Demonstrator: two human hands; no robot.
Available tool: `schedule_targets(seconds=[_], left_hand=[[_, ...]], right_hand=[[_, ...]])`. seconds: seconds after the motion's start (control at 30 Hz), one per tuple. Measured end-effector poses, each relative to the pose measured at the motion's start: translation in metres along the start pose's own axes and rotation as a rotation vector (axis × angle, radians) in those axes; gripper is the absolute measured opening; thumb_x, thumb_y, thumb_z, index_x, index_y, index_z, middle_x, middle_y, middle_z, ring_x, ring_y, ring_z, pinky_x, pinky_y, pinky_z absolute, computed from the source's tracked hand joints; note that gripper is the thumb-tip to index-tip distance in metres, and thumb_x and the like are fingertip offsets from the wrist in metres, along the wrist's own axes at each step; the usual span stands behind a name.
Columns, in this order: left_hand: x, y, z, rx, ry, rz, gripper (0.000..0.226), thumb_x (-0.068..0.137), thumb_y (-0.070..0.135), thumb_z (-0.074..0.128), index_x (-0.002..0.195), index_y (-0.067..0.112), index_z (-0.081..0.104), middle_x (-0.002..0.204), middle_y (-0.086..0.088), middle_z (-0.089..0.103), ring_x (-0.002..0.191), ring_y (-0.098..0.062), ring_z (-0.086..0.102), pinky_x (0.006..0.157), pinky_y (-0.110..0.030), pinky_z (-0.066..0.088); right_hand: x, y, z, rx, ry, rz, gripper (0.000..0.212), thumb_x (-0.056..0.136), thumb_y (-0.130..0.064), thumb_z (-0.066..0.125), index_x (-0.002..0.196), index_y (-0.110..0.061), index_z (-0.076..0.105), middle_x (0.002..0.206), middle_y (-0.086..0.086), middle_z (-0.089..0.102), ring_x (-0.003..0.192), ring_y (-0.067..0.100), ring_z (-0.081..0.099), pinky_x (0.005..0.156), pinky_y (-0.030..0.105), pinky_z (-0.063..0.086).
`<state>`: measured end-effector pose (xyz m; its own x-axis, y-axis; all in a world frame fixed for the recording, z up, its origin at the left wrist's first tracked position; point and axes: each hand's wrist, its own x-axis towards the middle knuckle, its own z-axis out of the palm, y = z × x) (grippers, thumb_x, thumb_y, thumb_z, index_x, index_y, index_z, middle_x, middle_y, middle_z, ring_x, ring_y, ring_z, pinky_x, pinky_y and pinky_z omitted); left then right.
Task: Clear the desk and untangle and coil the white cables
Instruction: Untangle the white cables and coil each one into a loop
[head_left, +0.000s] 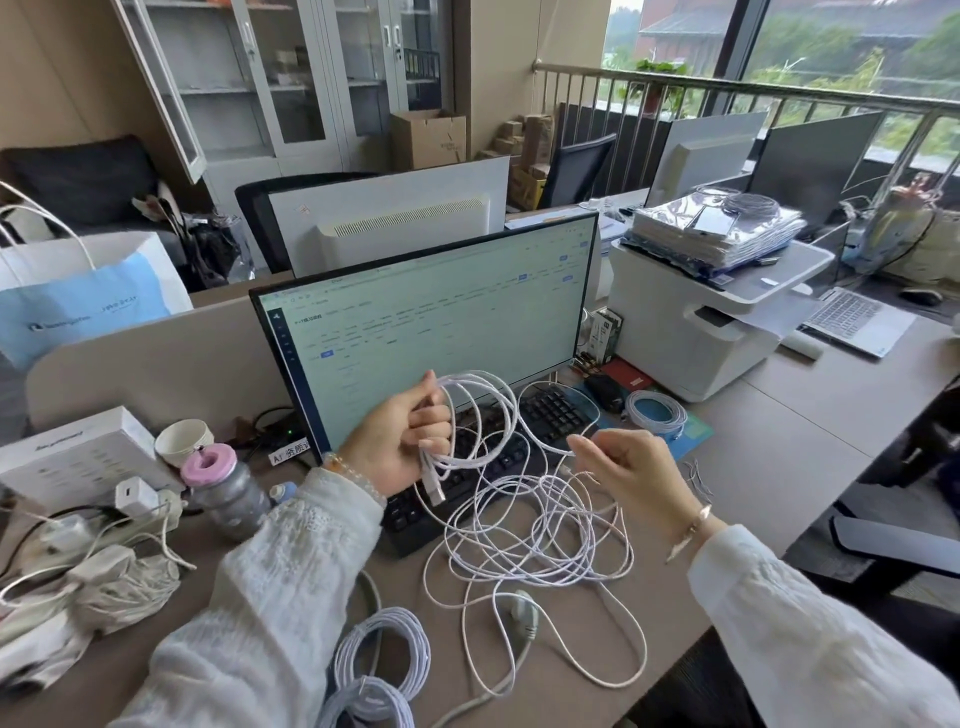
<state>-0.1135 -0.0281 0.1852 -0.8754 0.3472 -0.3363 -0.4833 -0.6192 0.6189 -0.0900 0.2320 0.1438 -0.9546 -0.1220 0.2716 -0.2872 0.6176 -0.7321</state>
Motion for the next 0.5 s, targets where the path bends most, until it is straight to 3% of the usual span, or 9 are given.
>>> schedule_targets(seconds=[0.13, 0.23, 0.33, 0.43, 0.5], left_hand=[[-0.003, 0.018, -0.010, 0.050, 0.010, 0.050, 0.036, 0.099, 0.033, 0.041, 0.069, 0.015, 0.039, 0.043, 0.009, 0.023, 0.028, -0.002, 0.022, 0.031, -0.015, 0.015], [-0.008, 0.028, -0.013, 0.058, 0.015, 0.101, 0.036, 0.098, 0.034, 0.041, 0.068, 0.016, 0.039, 0.043, 0.010, 0.024, 0.028, -0.002, 0.022, 0.032, -0.016, 0.013], [-0.012, 0.039, -0.019, -0.003, 0.046, 0.185, 0.037, 0.101, 0.034, 0.037, 0.068, 0.017, 0.038, 0.044, 0.010, 0.026, 0.028, -0.003, 0.023, 0.033, -0.016, 0.012], [-0.013, 0.046, -0.025, -0.044, 0.083, 0.255, 0.036, 0.101, 0.034, 0.038, 0.068, 0.017, 0.037, 0.043, 0.010, 0.025, 0.027, -0.004, 0.022, 0.033, -0.017, 0.014], [-0.010, 0.043, -0.026, -0.021, 0.117, 0.286, 0.039, 0.102, 0.036, 0.037, 0.068, 0.017, 0.038, 0.043, 0.010, 0.025, 0.029, -0.004, 0.021, 0.032, -0.016, 0.015]], right_hand=[[-0.004, 0.023, -0.007, -0.033, -0.243, 0.035, 0.036, 0.089, -0.046, 0.058, 0.062, -0.023, 0.057, 0.056, -0.005, 0.055, 0.052, 0.009, 0.045, 0.055, 0.024, 0.038], [-0.009, 0.038, -0.010, -0.081, -0.318, 0.079, 0.035, 0.094, -0.040, 0.056, 0.070, -0.015, 0.061, 0.062, -0.001, 0.059, 0.054, 0.003, 0.042, 0.057, 0.024, 0.038], [-0.012, 0.048, -0.016, 0.042, -0.400, 0.245, 0.037, 0.095, -0.039, 0.053, 0.073, -0.012, 0.064, 0.058, -0.013, 0.055, 0.051, -0.001, 0.040, 0.058, 0.016, 0.036], [-0.016, 0.058, -0.016, 0.128, -0.408, 0.314, 0.041, 0.091, -0.048, 0.049, 0.074, -0.014, 0.066, 0.069, -0.008, 0.062, 0.067, 0.009, 0.048, 0.076, 0.029, 0.042], [-0.020, 0.053, -0.013, 0.225, -0.355, 0.304, 0.033, 0.094, -0.038, 0.051, 0.073, -0.014, 0.061, 0.069, -0.001, 0.063, 0.071, 0.017, 0.052, 0.078, 0.039, 0.043]])
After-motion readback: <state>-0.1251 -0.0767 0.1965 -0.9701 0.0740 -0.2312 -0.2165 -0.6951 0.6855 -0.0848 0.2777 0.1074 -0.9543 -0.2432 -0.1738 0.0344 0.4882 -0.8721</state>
